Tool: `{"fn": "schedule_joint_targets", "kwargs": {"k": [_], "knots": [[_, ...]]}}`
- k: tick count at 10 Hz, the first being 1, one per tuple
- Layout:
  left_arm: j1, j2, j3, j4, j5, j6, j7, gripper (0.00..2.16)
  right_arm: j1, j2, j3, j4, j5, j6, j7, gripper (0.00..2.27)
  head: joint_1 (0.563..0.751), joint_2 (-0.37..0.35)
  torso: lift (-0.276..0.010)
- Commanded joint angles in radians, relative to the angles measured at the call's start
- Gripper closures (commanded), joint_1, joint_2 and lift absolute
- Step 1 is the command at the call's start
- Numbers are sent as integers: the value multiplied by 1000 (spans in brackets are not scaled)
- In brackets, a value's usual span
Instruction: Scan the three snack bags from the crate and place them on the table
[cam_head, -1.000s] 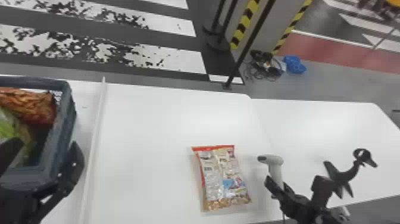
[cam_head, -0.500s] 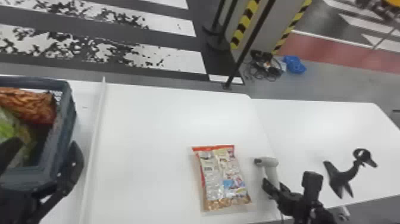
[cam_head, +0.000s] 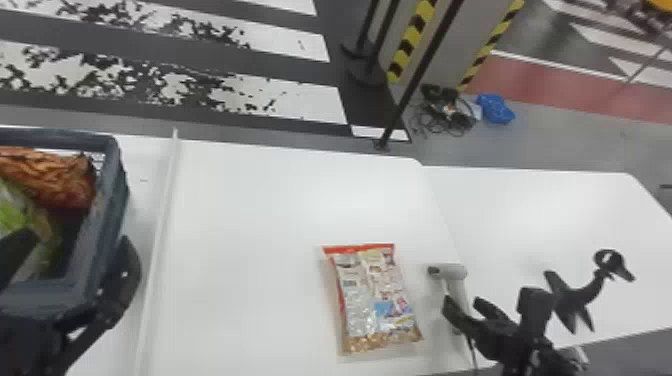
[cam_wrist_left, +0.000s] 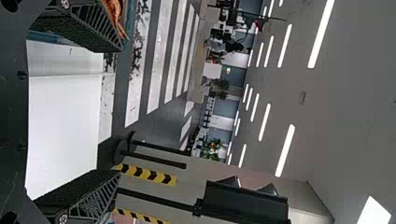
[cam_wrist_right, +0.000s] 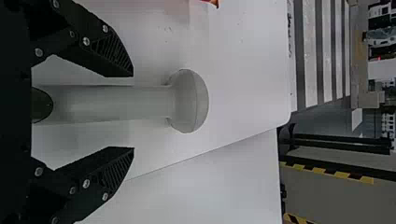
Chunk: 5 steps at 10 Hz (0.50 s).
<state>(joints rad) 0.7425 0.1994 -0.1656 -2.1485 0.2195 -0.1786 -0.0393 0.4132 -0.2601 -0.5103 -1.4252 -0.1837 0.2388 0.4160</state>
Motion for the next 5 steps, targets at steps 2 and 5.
{"fn": "schedule_joint_targets", "kwargs": {"k": [2,5], "knots": [[2,-2,0,-1,0,0,1,66,99,28,-59,-192,-106,58,93,39,695,-350,-36],[6,2,-3,-5,-2,0,1,66,111,32,-122,-343,-197,402,322,80,695,-350,-36]]}}
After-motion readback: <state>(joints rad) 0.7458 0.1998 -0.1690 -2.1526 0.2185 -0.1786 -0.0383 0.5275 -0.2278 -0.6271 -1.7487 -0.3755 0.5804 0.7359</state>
